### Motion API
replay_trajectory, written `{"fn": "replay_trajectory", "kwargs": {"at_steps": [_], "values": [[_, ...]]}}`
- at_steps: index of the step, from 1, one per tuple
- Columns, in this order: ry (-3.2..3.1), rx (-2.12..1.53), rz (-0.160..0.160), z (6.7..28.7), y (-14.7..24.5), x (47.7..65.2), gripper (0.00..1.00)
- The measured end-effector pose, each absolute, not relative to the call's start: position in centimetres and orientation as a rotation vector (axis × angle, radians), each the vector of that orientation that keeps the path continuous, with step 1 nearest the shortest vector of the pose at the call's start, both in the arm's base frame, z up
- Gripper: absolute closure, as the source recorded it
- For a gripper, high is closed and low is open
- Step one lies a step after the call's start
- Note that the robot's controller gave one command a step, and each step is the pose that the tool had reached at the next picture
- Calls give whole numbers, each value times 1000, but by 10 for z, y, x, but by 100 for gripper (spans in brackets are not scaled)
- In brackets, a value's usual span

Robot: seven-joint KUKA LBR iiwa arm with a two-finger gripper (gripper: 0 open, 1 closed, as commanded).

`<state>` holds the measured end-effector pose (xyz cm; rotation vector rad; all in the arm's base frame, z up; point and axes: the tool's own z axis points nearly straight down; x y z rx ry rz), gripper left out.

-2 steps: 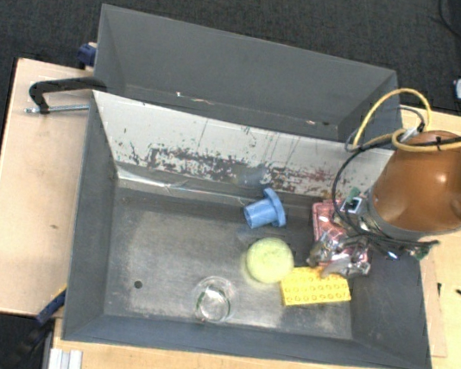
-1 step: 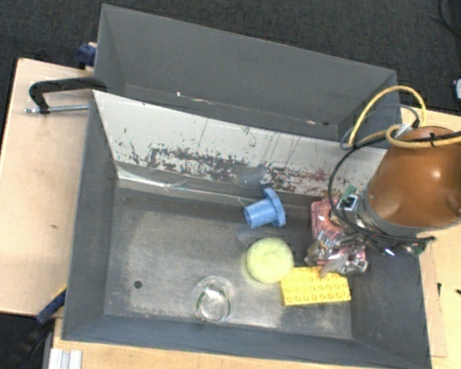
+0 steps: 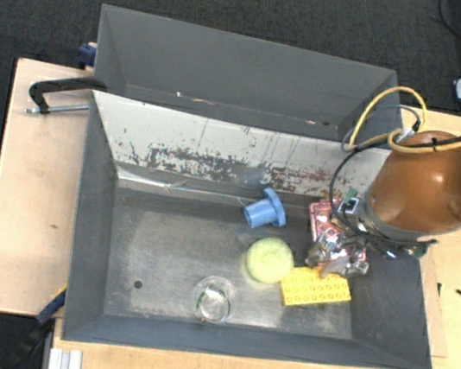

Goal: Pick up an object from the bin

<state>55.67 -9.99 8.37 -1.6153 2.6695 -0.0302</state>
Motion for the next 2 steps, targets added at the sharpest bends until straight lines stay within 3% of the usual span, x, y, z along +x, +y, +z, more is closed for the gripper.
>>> {"fn": "replay_trajectory", "kwargs": {"at_steps": [2], "values": [[2653, -1655, -25, 83, -98, 560, 100]]}}
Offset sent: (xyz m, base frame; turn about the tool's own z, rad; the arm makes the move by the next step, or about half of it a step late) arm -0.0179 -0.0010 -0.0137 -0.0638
